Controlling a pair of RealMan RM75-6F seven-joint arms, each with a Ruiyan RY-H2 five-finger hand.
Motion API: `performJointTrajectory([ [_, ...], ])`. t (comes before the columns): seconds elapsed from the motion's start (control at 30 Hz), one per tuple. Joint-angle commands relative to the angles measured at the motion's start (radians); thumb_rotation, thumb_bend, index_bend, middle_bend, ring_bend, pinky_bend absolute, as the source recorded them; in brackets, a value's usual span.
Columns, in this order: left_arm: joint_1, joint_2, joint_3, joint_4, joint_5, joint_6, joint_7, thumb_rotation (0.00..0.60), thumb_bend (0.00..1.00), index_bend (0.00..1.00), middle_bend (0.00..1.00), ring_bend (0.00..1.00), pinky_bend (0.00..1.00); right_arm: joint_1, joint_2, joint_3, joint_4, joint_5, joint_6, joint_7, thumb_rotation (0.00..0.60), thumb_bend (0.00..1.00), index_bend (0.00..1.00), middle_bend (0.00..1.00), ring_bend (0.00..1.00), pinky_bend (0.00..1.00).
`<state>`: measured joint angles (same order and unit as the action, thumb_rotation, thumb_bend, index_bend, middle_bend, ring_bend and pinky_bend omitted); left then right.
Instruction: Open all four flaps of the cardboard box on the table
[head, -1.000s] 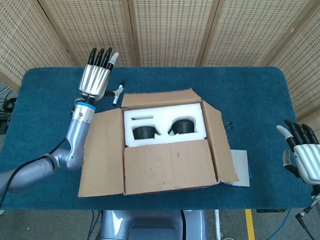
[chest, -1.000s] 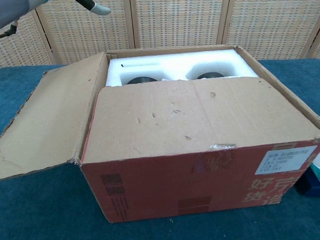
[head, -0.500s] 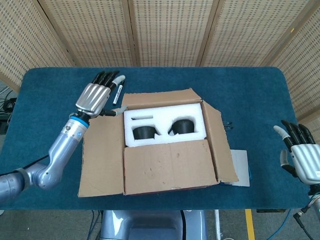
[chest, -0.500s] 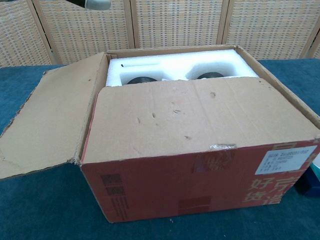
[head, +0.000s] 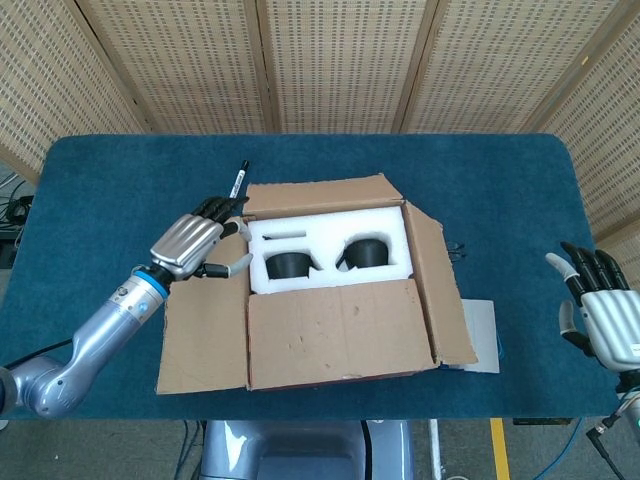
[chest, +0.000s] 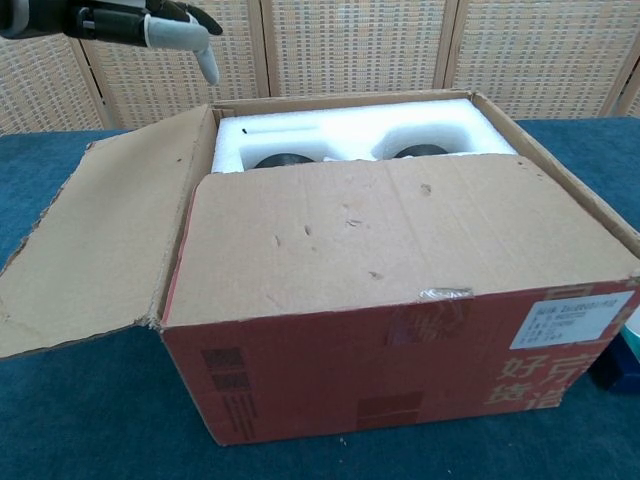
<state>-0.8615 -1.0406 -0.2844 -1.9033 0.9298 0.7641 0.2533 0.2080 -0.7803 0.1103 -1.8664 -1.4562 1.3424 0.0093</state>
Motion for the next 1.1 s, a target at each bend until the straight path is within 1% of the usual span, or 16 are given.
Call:
performJointTrajectory([
  [0.03,0.002,-0.003,0.018,-0.017,0.017,-0.005,-0.006,0.105,0.35,0.34,0.0,0.0,0.0,-0.002,0.001,-0.001,0.001,-0.001,0.002,0.003,0.6,0.77,0.1,0.03,0.0,0.0],
  [0.3,-0.007,-0.031,0.061,-0.047,0.057,0.002,0.004,0.098,0.33,0.34,0.0,0.0,0.0,-0.009,0.003,-0.003,0.005,-0.004,0.01,0.013,0.6,0.78,0.1,0.03,0.0,0.0],
  [0.57,-0.028,-0.068,0.094,-0.046,0.062,0.007,0.037,0.1,0.32,0.34,0.0,0.0,0.0,-0.019,0.004,-0.006,0.014,-0.001,0.018,0.027,0.6,0.78,0.1,0.03,0.0,0.0],
  [0.83,-0.051,-0.119,0.113,-0.029,0.03,0.031,0.072,0.103,0.32,0.34,0.0,0.0,0.0,-0.026,0.007,-0.007,0.021,-0.004,0.025,0.041,0.6,0.77,0.1,0.03,0.0,0.0],
  [1.1,-0.082,-0.151,0.132,-0.027,-0.022,0.027,0.096,0.102,0.32,0.34,0.0,0.0,0.0,-0.025,0.005,-0.005,0.026,-0.005,0.026,0.047,0.6,0.78,0.1,0.03,0.0,0.0],
])
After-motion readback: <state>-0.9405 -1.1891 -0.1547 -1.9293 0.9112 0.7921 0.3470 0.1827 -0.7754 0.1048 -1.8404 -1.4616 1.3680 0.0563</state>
